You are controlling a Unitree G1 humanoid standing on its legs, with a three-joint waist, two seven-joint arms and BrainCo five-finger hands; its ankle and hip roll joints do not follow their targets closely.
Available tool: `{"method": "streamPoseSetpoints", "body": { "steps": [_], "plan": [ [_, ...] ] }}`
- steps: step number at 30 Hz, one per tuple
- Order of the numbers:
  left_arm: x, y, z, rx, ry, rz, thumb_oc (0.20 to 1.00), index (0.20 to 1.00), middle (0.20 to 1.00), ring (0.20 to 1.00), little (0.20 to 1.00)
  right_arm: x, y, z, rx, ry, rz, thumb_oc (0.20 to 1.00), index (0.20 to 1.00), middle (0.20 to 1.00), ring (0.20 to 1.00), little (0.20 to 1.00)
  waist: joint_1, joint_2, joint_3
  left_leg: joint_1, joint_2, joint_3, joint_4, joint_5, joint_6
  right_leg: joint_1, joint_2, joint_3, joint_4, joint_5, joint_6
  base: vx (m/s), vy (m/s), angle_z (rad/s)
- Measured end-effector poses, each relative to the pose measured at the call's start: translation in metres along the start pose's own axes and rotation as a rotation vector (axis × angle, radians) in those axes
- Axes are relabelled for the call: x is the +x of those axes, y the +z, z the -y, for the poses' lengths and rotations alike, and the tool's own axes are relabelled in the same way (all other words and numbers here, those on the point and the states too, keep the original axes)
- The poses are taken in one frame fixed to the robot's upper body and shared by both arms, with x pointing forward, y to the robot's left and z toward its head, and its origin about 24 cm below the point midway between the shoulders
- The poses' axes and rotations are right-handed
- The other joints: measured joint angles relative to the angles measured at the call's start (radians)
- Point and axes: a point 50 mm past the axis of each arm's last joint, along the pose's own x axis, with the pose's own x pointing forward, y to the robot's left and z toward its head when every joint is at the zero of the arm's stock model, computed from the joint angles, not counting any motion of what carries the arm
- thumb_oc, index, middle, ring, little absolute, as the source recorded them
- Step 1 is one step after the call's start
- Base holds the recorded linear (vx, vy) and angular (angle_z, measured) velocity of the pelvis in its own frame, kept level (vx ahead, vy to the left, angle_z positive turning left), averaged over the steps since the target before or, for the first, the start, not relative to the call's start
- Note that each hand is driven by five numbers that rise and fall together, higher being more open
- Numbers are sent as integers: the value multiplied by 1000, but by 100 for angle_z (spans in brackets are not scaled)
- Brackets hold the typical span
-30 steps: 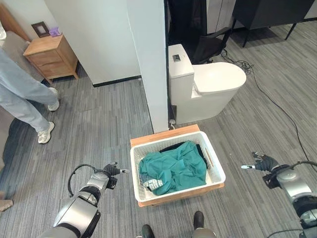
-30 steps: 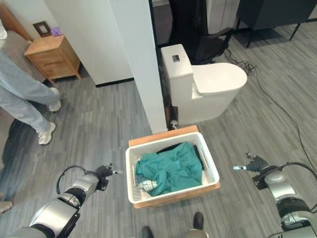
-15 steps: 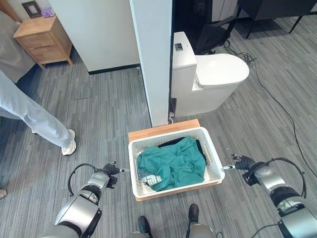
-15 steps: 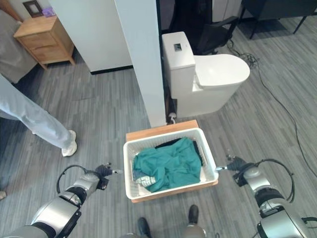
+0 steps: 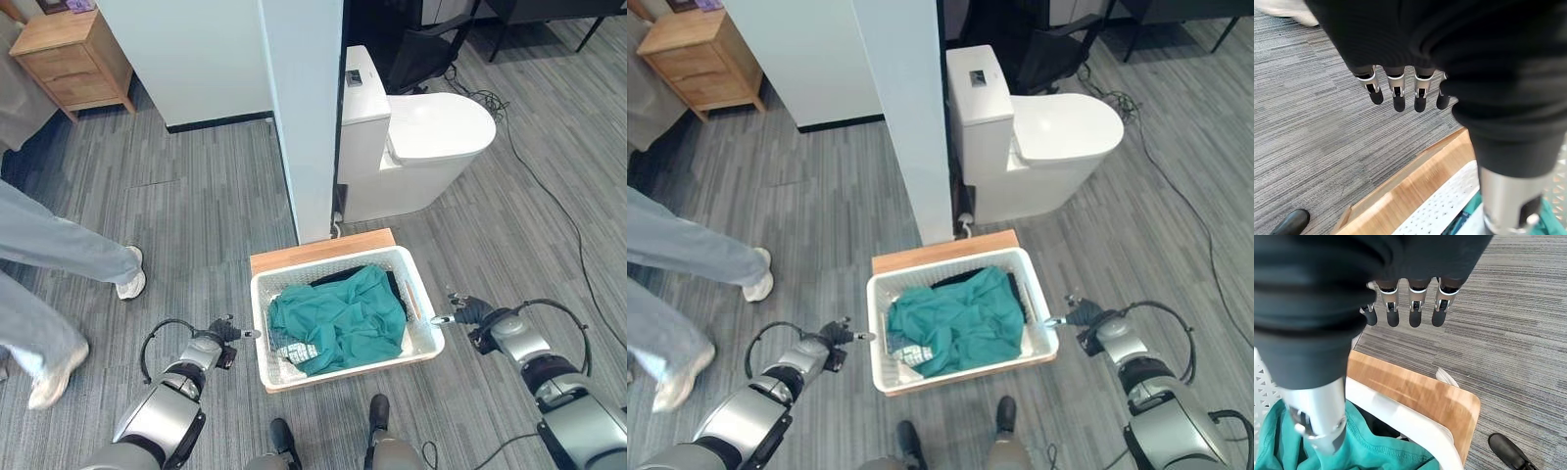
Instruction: Grab the laundry basket,head to the washer,open it,put in the laundry and shut it.
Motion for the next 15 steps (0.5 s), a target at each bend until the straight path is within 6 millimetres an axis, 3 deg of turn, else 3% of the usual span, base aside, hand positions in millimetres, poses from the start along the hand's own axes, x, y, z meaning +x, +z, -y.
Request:
{"method": "streamPoseSetpoints", "body": {
  "steps": [5,15],
  "plan": [
    [0,2,8,-2,-20,7,1000,1000,1000,1000,1000,1,1,-3,2,8,3,1000,1000,1000,1000,1000,3,32,10,23,2,-4,0,3,4,27,1,-4,0,-1,-1,38,-40,2],
    [0,5,31,57,-71,15,1000,1000,1000,1000,1000,8,-12,-30,-20,71,-87,1000,1000,1000,1000,1000,24,86,-14,29,7,-27,1,12,6,48,3,-29,-1,-5,-10,-6,-24,7]
  ]
}}
